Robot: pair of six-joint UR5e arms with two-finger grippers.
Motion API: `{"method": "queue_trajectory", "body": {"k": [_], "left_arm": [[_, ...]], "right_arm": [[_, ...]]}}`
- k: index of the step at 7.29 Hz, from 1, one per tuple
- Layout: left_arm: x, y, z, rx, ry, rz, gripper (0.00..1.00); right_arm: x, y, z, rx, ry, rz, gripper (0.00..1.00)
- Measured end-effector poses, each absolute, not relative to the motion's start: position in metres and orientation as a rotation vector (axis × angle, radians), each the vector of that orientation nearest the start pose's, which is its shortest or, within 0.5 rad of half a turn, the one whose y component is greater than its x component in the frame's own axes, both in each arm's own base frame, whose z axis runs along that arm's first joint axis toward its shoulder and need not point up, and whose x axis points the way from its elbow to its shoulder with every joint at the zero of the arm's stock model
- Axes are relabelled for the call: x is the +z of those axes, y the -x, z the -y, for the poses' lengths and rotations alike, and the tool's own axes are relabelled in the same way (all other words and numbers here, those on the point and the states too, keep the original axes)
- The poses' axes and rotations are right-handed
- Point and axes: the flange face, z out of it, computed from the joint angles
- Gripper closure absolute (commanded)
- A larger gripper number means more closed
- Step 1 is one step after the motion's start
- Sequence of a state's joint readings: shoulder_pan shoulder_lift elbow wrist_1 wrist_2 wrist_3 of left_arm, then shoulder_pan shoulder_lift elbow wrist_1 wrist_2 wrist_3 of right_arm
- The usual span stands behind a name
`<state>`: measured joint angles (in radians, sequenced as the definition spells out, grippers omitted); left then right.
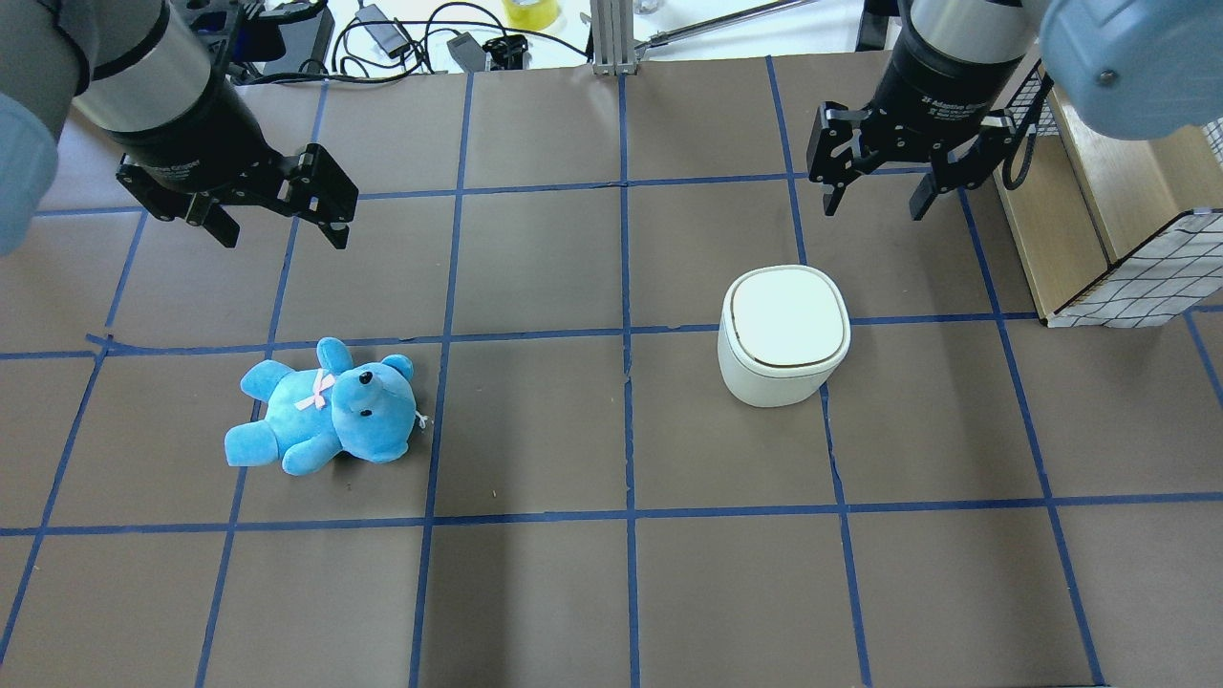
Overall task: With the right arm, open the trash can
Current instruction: 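Move the right gripper forward and down over the white trash can lid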
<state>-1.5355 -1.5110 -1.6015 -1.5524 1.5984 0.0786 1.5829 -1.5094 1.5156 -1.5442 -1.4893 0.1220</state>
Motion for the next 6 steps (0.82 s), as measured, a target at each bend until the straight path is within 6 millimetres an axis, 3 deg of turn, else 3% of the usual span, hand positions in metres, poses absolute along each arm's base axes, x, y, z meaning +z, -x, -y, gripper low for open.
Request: {"method": "queue_trajectory", "body": {"k": [3,6], "left_arm": [[0.504,0.114,0.475,-0.072,-0.066,-3.110,0.00],[0.503,0.114,0.475,-0.071,-0.066,-3.110,0.00]], "right_arm": [[0.481,-0.159,0.513,0.068,-0.248,-2.983,1.00],[0.460,-0.182,0.515,0.068,-0.221,-2.985,1.00]]}}
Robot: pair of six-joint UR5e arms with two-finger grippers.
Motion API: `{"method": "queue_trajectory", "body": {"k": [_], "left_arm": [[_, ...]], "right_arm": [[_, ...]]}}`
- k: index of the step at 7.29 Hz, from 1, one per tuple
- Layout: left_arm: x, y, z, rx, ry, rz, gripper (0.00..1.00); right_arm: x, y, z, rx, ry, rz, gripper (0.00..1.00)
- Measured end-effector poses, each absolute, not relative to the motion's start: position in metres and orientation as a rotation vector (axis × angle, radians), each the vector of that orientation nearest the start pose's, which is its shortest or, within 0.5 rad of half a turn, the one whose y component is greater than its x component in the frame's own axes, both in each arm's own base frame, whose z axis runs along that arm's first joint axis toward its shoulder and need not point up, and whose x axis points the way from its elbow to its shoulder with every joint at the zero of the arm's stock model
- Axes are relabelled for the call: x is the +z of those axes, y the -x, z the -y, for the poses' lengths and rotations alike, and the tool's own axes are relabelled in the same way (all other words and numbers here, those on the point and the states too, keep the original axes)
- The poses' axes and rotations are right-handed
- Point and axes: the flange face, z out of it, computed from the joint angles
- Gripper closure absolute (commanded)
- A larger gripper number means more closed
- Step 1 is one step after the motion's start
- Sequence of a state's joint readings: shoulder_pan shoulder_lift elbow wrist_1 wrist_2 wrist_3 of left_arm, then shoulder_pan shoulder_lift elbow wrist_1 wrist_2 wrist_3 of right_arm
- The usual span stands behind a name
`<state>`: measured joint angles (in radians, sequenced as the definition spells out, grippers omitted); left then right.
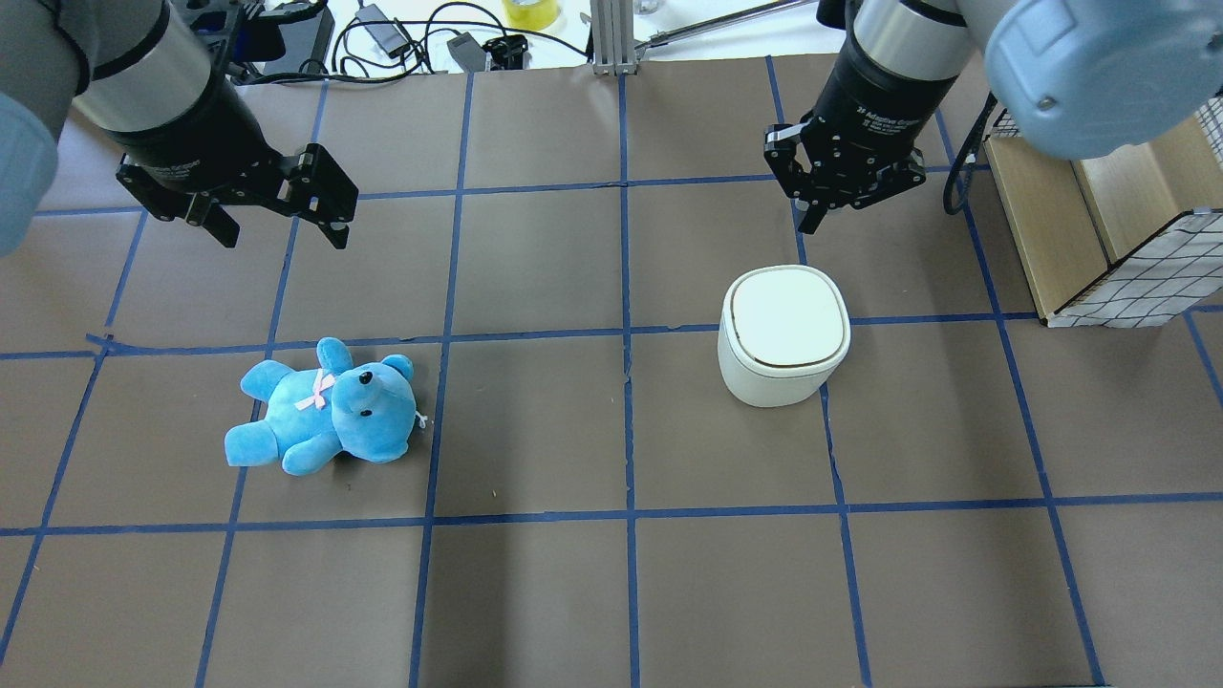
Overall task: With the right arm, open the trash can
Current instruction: 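Move the right gripper forward and down over the white trash can lid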
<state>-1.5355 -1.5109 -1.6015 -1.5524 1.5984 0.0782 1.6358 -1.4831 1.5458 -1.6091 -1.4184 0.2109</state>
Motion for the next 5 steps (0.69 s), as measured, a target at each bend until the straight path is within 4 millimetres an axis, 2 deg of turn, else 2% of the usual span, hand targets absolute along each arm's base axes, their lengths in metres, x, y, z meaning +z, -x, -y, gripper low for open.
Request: {"method": "queue_trajectory", "body": {"k": [2,5], "left_arm": [[0.503,0.114,0.475,-0.071,-0.066,-3.110,0.00],[0.503,0.114,0.475,-0.071,-0.065,-3.110,0.00]], "right_arm": [[0.434,-0.182,0.518,0.028,-0.219,-3.012,1.00],[0.409,-0.174,0.522,0.028,-0.260,-3.091,1.00]]}}
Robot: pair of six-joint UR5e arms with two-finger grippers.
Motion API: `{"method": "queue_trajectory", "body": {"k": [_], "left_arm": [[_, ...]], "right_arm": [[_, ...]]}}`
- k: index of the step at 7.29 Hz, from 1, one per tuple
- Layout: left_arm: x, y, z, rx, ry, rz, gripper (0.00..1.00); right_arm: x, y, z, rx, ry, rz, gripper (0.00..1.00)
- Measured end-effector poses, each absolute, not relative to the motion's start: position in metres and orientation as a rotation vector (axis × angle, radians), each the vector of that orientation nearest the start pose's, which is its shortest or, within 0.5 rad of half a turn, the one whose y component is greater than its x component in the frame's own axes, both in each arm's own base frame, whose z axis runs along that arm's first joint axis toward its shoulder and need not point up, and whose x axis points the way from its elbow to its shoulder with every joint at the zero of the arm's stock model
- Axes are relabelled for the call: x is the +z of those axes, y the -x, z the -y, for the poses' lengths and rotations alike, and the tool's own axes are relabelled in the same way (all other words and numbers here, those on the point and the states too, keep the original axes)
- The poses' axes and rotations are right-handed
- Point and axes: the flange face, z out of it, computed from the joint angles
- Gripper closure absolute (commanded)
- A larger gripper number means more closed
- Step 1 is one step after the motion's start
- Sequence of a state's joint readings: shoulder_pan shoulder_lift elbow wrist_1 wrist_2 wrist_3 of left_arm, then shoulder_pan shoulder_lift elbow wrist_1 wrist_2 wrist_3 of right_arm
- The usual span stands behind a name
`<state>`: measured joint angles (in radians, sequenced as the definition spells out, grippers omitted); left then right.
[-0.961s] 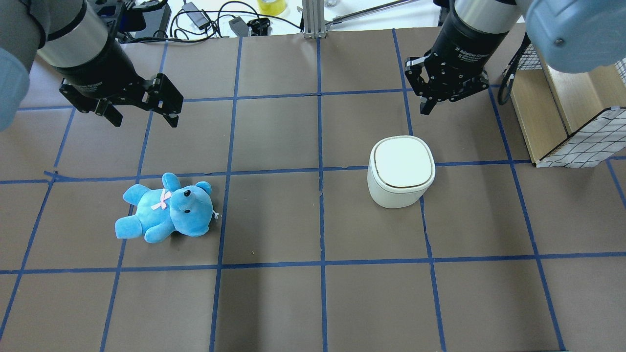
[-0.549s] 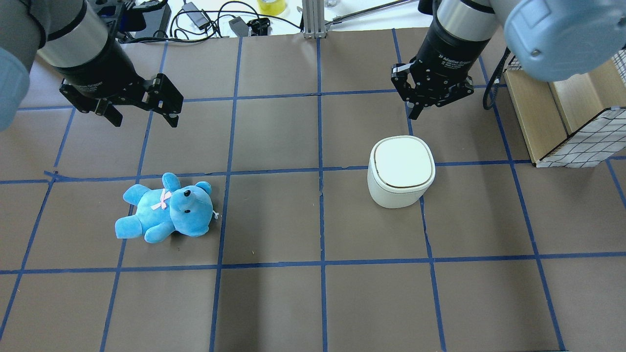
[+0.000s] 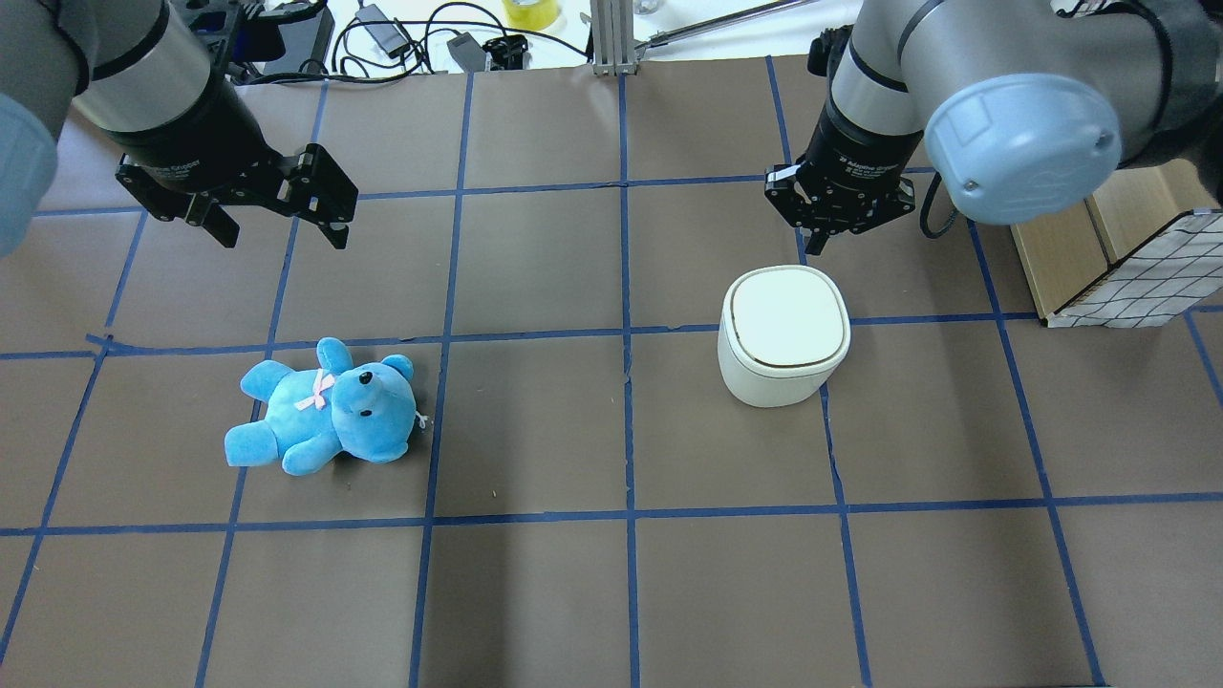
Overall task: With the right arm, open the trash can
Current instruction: 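Move the right gripper forward and down over the white trash can lid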
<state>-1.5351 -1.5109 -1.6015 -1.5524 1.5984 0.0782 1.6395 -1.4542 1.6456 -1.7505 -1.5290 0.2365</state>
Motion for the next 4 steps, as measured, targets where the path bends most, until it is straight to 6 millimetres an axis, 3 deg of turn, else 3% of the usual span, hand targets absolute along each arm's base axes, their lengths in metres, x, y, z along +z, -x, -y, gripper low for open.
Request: {"method": "queue_trajectory", "body": {"k": [4], "left_arm": [[0.503,0.114,0.475,-0.071,-0.066,-3.110,0.00]], "right_arm": [[0.361,-0.170,0.522,0.030,-0.333,-3.116,1.00]]}}
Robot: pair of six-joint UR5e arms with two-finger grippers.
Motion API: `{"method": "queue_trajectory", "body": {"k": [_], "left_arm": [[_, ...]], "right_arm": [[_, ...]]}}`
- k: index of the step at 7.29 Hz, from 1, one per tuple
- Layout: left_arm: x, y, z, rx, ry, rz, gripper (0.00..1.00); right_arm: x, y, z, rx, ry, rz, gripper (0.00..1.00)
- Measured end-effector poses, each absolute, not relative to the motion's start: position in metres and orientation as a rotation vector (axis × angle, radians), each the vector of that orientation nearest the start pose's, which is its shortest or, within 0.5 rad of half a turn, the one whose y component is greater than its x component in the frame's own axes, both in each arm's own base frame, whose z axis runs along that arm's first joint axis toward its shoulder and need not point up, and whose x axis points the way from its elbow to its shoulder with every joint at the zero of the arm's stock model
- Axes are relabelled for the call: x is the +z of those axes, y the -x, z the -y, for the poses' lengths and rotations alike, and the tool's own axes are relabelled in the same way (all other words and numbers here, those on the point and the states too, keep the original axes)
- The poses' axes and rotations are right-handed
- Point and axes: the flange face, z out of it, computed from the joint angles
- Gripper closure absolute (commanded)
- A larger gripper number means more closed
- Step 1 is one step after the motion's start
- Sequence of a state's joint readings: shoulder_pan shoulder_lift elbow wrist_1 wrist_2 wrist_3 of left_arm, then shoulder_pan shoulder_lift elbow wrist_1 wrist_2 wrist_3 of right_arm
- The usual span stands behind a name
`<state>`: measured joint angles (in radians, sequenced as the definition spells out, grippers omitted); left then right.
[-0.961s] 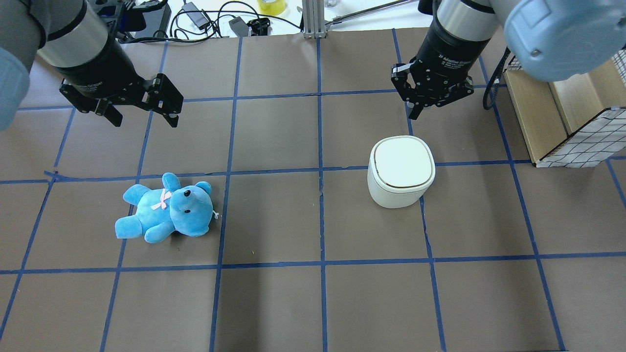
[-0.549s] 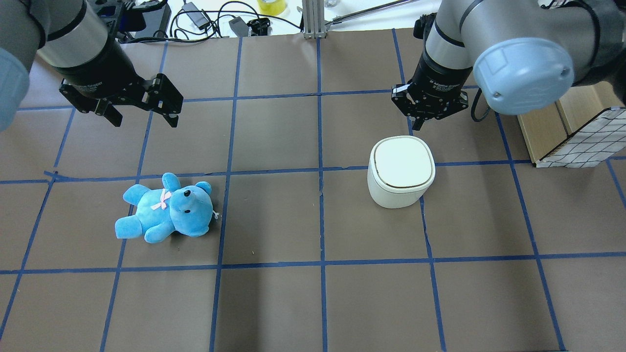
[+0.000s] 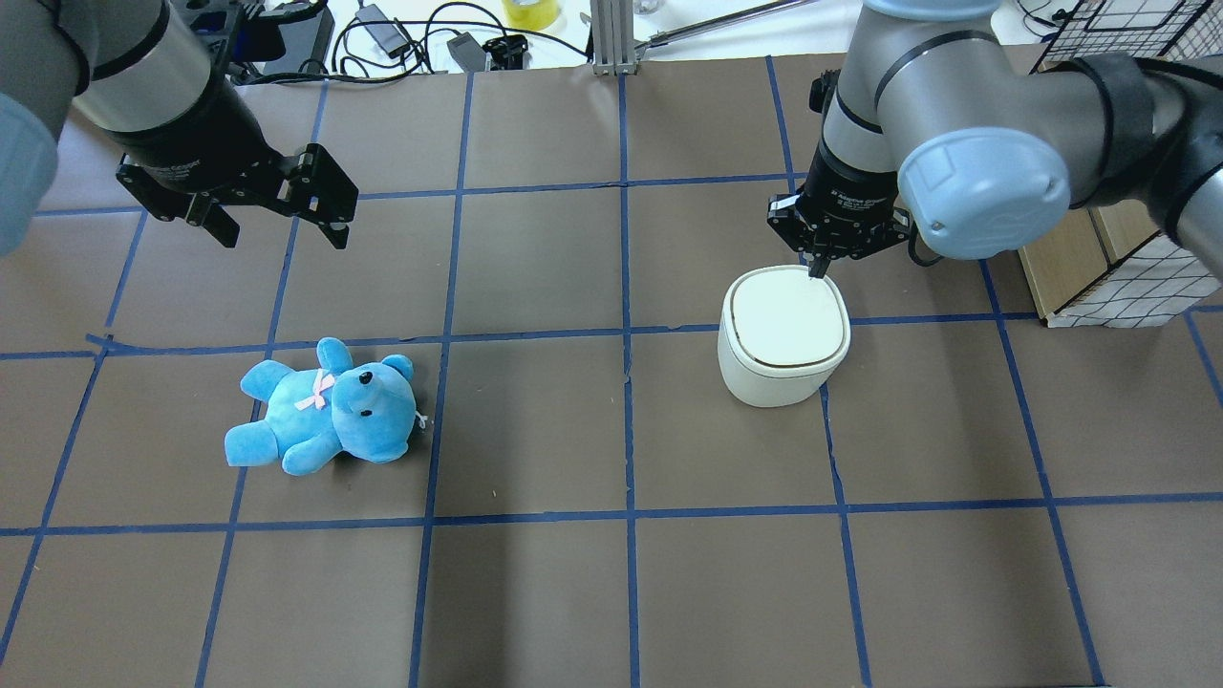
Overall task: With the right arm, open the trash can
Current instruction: 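Move the right gripper forward and down over the white trash can lid, then press the right gripper down on the lid's near edge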
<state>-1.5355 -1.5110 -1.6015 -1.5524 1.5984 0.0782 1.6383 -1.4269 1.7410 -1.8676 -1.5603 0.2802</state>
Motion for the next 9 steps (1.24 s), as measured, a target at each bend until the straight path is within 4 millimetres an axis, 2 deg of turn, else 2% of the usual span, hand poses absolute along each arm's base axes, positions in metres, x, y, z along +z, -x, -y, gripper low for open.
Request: {"method": "queue_trajectory", "body": {"k": [2,9], "left_arm": [[0.503,0.114,0.475,-0.071,-0.066,-3.110,0.00],[0.503,0.114,0.475,-0.071,-0.067,-3.110,0.00]], "right_arm": [[0.341,-0.170,0.518,-0.014,-0.343,-3.111,1.00],[0.325,-0.169,0.511,0.007,-0.366,-3.108,1.00]]}}
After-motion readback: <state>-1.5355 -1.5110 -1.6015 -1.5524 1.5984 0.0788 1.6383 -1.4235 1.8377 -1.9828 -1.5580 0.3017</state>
